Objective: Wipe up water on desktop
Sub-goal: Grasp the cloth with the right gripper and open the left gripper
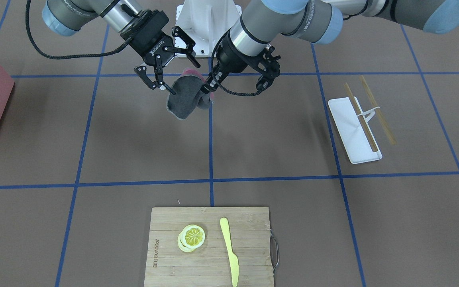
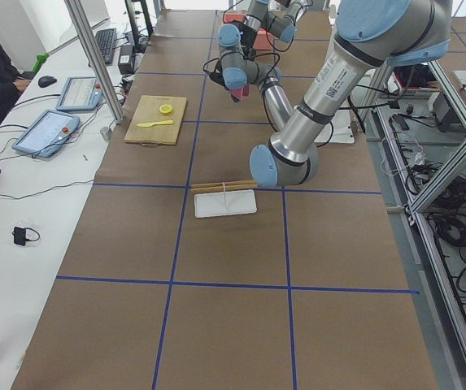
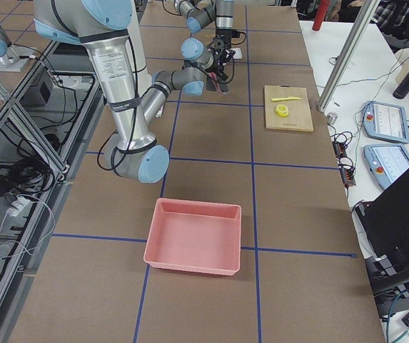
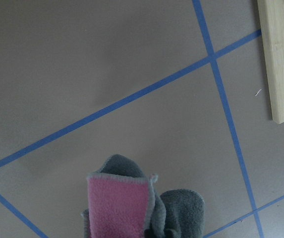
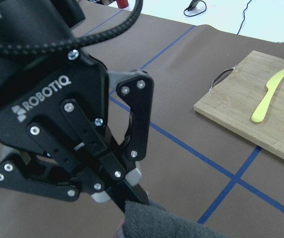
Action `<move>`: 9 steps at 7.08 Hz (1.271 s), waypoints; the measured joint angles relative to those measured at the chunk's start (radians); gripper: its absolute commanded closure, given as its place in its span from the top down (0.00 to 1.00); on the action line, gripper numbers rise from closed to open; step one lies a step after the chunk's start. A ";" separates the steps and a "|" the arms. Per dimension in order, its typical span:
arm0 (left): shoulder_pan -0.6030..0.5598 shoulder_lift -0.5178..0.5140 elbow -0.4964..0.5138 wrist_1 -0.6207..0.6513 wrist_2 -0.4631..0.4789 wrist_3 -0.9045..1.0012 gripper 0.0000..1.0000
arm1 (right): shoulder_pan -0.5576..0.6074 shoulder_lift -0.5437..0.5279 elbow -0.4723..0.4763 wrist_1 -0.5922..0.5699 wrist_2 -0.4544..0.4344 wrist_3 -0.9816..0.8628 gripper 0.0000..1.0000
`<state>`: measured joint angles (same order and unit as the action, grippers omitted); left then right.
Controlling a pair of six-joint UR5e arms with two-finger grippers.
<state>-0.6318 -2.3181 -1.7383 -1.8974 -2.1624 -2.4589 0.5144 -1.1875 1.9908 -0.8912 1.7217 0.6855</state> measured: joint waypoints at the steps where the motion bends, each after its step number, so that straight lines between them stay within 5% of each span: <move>1: 0.002 -0.001 -0.001 0.000 -0.001 0.002 0.00 | -0.002 -0.001 0.000 0.000 0.001 0.001 0.75; 3: 0.003 0.001 -0.008 0.000 -0.004 0.003 0.00 | -0.005 -0.004 -0.001 -0.001 0.001 0.006 0.57; 7: 0.003 0.004 -0.019 0.002 -0.006 0.003 0.00 | -0.008 -0.013 -0.001 -0.001 0.002 0.014 0.00; 9: 0.003 0.006 -0.018 0.003 -0.006 0.003 0.00 | -0.008 -0.014 0.000 0.001 0.002 0.017 0.00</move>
<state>-0.6289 -2.3123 -1.7566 -1.8945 -2.1689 -2.4559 0.5063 -1.2010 1.9909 -0.8906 1.7241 0.7029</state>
